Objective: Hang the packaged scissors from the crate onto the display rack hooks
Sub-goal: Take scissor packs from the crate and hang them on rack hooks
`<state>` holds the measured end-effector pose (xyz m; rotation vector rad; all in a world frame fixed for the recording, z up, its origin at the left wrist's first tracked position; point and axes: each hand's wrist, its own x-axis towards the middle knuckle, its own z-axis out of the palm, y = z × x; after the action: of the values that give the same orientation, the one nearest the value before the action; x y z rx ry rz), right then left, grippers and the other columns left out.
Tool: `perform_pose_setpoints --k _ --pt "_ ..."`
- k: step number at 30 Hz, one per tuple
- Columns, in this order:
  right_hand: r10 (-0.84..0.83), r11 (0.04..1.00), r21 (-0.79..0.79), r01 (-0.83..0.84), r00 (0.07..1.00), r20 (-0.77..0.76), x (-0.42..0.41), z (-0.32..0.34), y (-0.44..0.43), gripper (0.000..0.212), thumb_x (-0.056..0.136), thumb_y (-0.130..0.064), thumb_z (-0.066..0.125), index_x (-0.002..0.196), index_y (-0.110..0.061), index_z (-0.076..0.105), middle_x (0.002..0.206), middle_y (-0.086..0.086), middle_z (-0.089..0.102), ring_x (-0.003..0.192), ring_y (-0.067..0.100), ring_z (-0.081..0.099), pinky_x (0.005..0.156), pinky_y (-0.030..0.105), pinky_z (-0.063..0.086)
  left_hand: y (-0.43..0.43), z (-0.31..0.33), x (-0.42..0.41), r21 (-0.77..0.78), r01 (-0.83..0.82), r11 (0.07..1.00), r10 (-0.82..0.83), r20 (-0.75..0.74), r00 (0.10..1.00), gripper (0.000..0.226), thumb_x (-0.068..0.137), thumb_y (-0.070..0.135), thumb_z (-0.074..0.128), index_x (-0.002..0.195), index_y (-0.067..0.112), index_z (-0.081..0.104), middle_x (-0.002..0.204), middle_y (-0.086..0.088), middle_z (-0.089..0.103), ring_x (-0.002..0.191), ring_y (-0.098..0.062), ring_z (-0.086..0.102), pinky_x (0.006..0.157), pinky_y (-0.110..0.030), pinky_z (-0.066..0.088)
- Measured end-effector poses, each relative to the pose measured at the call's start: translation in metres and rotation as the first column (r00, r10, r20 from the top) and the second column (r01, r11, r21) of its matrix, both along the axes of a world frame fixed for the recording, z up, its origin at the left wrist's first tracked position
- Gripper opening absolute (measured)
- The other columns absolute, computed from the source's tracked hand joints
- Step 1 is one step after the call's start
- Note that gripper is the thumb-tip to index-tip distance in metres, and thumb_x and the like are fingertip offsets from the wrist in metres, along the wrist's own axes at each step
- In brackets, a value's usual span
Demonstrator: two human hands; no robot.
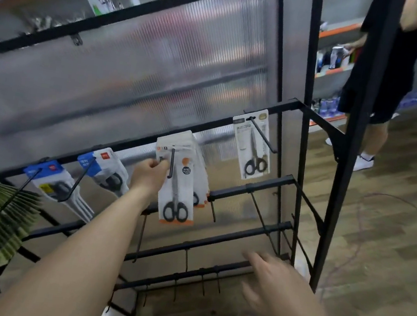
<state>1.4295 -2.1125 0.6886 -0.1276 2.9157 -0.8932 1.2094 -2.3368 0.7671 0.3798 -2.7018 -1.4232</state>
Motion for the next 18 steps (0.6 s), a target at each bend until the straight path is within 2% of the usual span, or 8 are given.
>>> perform_pose_setpoints --k 3,6,8,11,14,17,18 --pt "-0.029 1.000 0.003 0.029 0.999 0.024 0.011 -0.002 0.000 0.054 0.101 -0.045 0.053 0.151 -0.037 0.035 0.143 -0.011 0.050 0.127 0.011 0.051 0.101 0.026 0.045 -0.001 -0.005 0.007 -0.011 0.004 1.000 -0.004 0.007 1.000 0.039 0.092 0.047 0.058 0.093 0.010 0.070 0.093 -0.011 0.077 0.094 -0.036 0.071 0.082 -0.048 0.057" --pt "-0.047 0.999 0.016 0.046 0.998 0.040 0.018 -0.001 -0.006 0.056 0.101 -0.045 0.052 0.152 -0.036 0.033 0.142 -0.010 0.051 0.125 0.013 0.053 0.097 0.025 0.045 -0.009 -0.019 0.014 -0.002 0.036 0.999 -0.036 0.023 0.999 0.033 0.092 0.049 0.062 0.098 0.018 0.071 0.094 -0.003 0.078 0.093 -0.029 0.073 0.091 -0.054 0.058" --pt "-0.057 0.998 0.030 0.056 0.998 0.038 0.022 0.000 -0.012 0.055 0.101 -0.046 0.051 0.152 -0.034 0.034 0.141 -0.009 0.052 0.123 0.015 0.054 0.097 0.027 0.046 -0.013 -0.023 0.023 0.042 0.044 0.998 -0.046 0.033 0.998 0.024 0.088 0.046 0.069 0.098 0.024 0.066 0.099 0.000 0.077 0.092 -0.024 0.074 0.091 -0.052 0.060" --pt "-0.056 0.996 0.074 0.055 0.998 0.010 0.023 0.003 -0.026 0.052 0.100 -0.046 0.050 0.148 -0.033 0.037 0.138 -0.006 0.055 0.121 0.017 0.055 0.099 0.030 0.049 -0.018 -0.022 0.045 0.052 0.085 0.995 -0.089 0.075 0.993 0.028 0.090 0.041 0.070 0.108 0.022 0.059 0.110 -0.003 0.073 0.096 -0.024 0.073 0.093 -0.051 0.059" --pt "-0.041 0.992 0.123 0.041 0.999 0.000 0.026 0.008 -0.047 0.052 0.100 -0.046 0.049 0.148 -0.031 0.037 0.136 -0.003 0.056 0.122 0.018 0.054 0.100 0.032 0.048 -0.025 -0.016 0.084 -0.047 0.175 0.984 -0.171 0.076 0.982 0.039 0.094 0.036 0.069 0.125 0.016 0.055 0.120 0.000 0.062 0.108 -0.020 0.062 0.099 -0.042 0.052" --pt "-0.037 0.987 0.154 0.037 0.999 -0.006 0.033 0.014 -0.071 0.055 0.100 -0.049 0.049 0.151 -0.032 0.034 0.137 -0.004 0.055 0.125 0.018 0.053 0.099 0.033 0.048 -0.043 -0.018 0.127 -0.116 0.273 0.955 -0.262 0.099 0.960 0.033 0.096 0.032 0.065 0.125 0.018 0.055 0.118 0.002 0.061 0.103 -0.014 0.059 0.083 -0.029 0.048" --pt "-0.037 0.986 0.161 0.038 0.999 -0.011 0.036 0.016 -0.079 0.056 0.100 -0.050 0.049 0.151 -0.033 0.033 0.138 -0.005 0.054 0.125 0.018 0.053 0.099 0.033 0.049 -0.052 -0.022 0.142 -0.123 0.308 0.943 -0.296 0.108 0.949 0.031 0.097 0.032 0.065 0.124 0.021 0.056 0.118 0.003 0.062 0.103 -0.012 0.059 0.084 -0.028 0.047"
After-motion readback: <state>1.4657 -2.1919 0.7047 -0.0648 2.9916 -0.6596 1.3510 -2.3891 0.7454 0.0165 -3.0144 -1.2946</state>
